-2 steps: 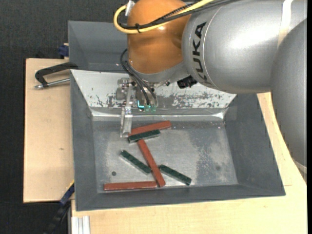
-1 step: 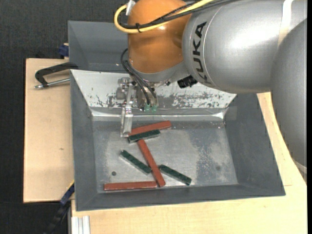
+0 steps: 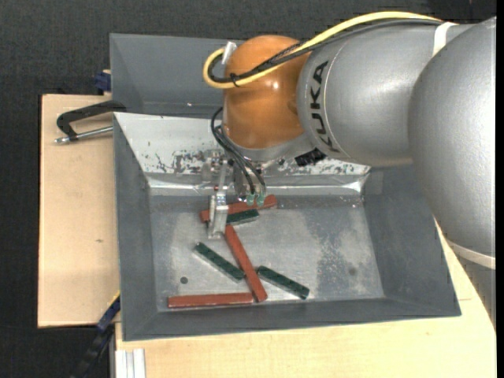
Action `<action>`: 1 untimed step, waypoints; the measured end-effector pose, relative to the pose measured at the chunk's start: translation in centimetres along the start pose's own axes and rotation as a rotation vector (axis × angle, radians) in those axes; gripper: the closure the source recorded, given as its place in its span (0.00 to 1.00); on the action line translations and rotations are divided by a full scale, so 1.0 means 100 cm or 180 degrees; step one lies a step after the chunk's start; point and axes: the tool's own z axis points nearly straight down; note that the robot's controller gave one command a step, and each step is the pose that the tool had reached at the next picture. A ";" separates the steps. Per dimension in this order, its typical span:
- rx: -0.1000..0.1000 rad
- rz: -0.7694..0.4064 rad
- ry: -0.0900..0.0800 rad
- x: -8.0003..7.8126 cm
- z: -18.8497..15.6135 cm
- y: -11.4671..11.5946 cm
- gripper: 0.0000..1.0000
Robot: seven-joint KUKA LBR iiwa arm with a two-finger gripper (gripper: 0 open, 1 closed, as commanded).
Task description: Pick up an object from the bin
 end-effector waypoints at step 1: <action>0.0006 0.0055 0.0006 -0.009 0.004 -0.052 0.00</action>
Offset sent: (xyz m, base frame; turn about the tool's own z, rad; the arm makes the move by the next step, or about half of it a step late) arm -0.0356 -0.0357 -0.0161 0.1117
